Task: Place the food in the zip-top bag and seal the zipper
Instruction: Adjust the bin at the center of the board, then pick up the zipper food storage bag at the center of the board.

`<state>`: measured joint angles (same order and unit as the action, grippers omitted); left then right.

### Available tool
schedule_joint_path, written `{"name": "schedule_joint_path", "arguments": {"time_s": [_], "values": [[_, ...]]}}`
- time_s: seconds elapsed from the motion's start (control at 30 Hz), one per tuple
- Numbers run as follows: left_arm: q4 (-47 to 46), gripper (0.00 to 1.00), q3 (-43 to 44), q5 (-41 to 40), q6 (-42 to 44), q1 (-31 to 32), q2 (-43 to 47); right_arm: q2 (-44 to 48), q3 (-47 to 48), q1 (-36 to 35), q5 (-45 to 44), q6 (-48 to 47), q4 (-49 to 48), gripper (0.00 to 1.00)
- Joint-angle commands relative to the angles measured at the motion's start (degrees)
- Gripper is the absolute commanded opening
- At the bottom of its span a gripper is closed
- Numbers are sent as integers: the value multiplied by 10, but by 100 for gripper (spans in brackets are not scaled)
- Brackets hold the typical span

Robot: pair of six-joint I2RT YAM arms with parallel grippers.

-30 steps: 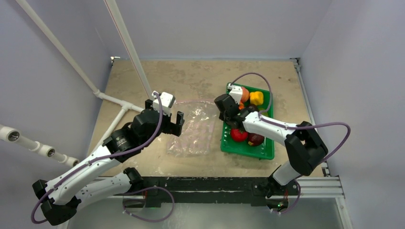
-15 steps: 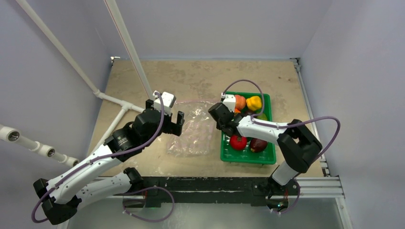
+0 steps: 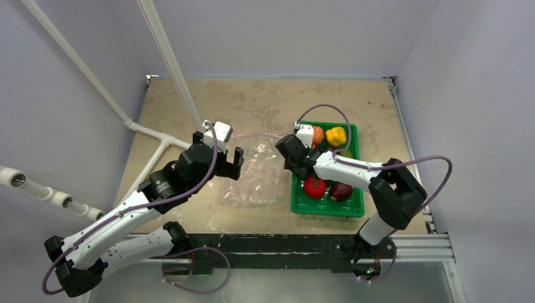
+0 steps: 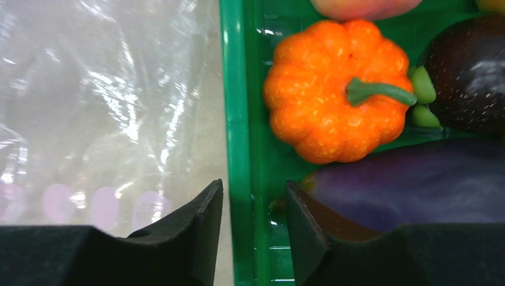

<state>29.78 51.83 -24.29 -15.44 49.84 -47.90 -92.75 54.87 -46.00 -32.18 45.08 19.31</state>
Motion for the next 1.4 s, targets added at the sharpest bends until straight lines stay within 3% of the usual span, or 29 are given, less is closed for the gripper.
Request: {"name": "schedule_joint_path", "arguments": {"time_s": [0.0, 0.27, 0.47, 0.63, 0.9, 1.37], "values": [[-3, 98, -1, -4, 4, -2, 3, 53, 57, 2, -18, 8, 21, 47], [0, 99, -1, -16, -1, -2, 5, 72, 142, 1, 9, -33, 13, 57], [-1, 99, -1, -17, -1, -2, 12, 32, 173, 1, 50, -38, -9, 60], [-2, 99, -1, -11, 0, -2, 13, -10, 184, 2, 64, -23, -39, 71], [-3, 99, -1, -3, 2, -2, 15, -69, 208, 3, 24, 51, 2, 69], [-6, 99, 0, 11, 5, -2, 21, -44, 144, 2, 11, 153, 39, 63]]}}
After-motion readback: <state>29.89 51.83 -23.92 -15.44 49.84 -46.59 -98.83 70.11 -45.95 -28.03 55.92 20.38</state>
